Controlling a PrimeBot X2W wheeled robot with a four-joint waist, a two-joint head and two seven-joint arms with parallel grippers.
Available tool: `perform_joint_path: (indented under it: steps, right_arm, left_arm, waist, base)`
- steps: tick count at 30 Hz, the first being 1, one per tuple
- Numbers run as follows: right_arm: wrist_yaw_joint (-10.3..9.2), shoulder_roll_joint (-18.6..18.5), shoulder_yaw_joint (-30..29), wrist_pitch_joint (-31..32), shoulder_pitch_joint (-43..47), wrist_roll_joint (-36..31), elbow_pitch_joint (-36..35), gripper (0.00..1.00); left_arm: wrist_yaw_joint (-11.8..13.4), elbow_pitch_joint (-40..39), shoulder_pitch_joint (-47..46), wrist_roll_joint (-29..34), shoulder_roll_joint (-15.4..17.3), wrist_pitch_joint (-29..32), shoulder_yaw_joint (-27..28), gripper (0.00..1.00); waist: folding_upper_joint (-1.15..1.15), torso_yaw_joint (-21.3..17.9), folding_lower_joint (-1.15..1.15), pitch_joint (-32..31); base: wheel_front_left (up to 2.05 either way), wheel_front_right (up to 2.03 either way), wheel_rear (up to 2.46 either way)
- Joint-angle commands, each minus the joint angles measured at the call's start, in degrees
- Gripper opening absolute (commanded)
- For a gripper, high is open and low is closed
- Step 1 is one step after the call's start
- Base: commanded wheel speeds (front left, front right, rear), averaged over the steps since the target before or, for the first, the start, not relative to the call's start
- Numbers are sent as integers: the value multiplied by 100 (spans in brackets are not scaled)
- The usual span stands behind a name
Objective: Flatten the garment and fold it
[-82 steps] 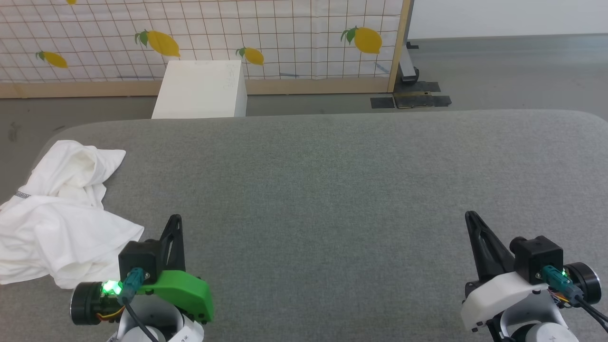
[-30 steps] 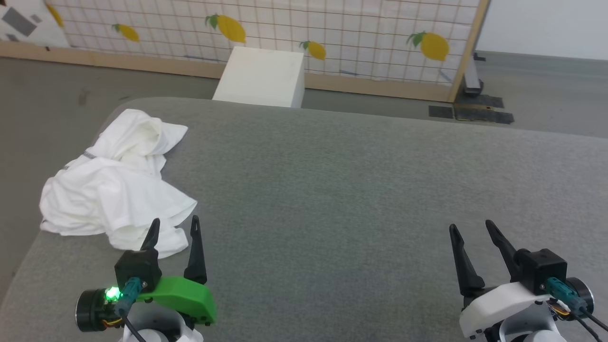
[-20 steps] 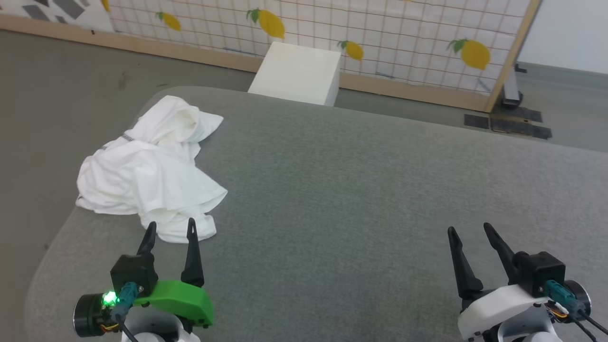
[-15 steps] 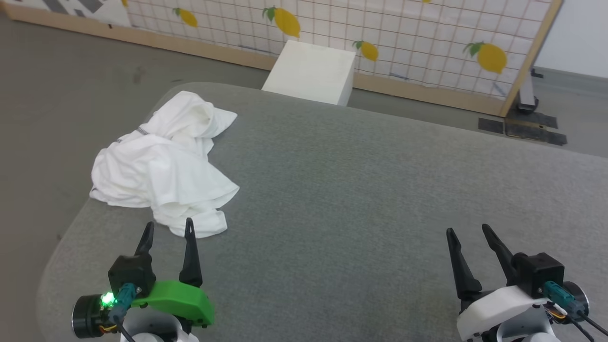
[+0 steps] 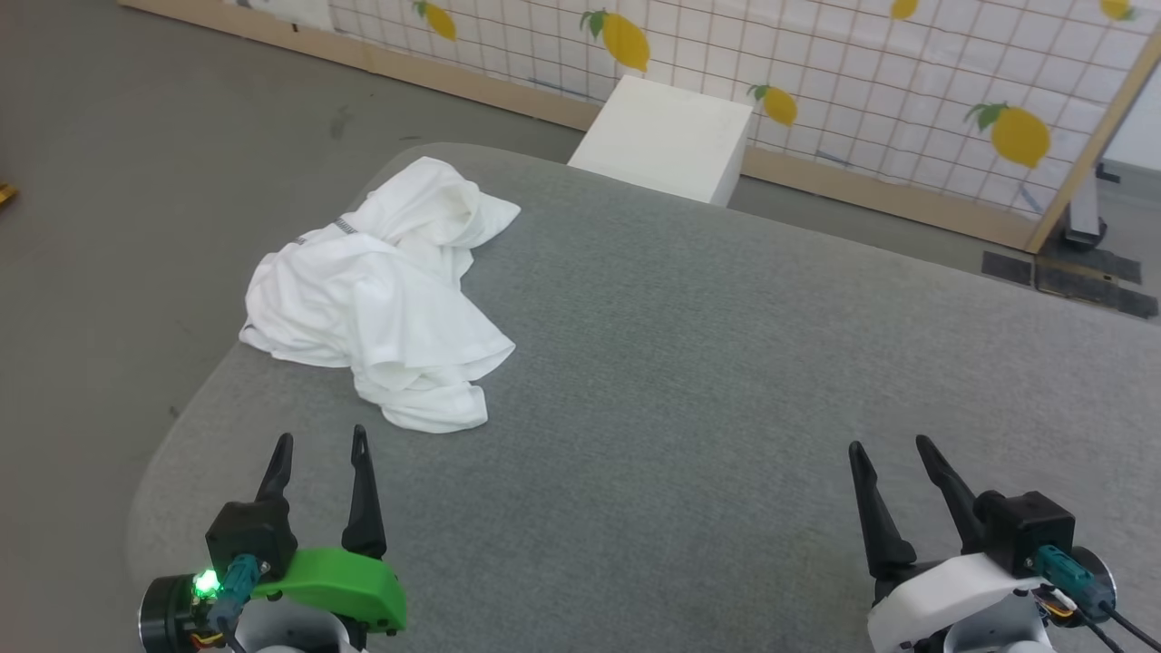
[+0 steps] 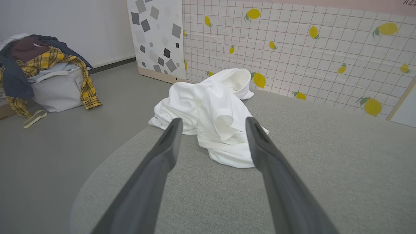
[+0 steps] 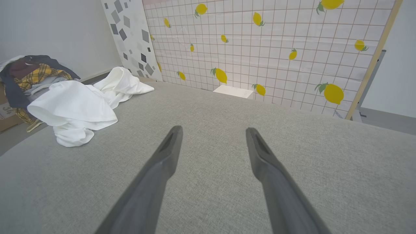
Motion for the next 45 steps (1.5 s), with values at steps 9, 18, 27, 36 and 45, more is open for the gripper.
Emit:
perform_joint_path:
  steps: [9,18,27,36,45]
  right_arm:
    - [-6,9,55,-123,76,137,144,100]
    - [-7,11,81,-201,118,224,255,100]
    - [-7,12,126,-283,113,321,373,100]
    - [-8,13,135,-352,129,376,470,100]
    - [-9,14,168,-349,103,370,466,100]
  left_arm:
    - [62,93,116,-177,20,-155,-25,100]
    - [83,169,152,-264,15,-265,-57,100]
    - [107,215,191,-338,17,-369,-74,100]
    - [115,289,195,-449,14,-476,-106,100]
    - [-25,476,-219,-618,116,-523,-177,100]
  waist:
    - [39,337,0,-14]
    - [43,612,0,-26]
    - [47,841,0,-27]
    - [50,1048,0,-14]
    - [54,1113,0,46]
  base:
    - [0,0,0]
    - [0,0,0]
    - [0,0,0]
    - [0,0,0]
    - [0,0,0]
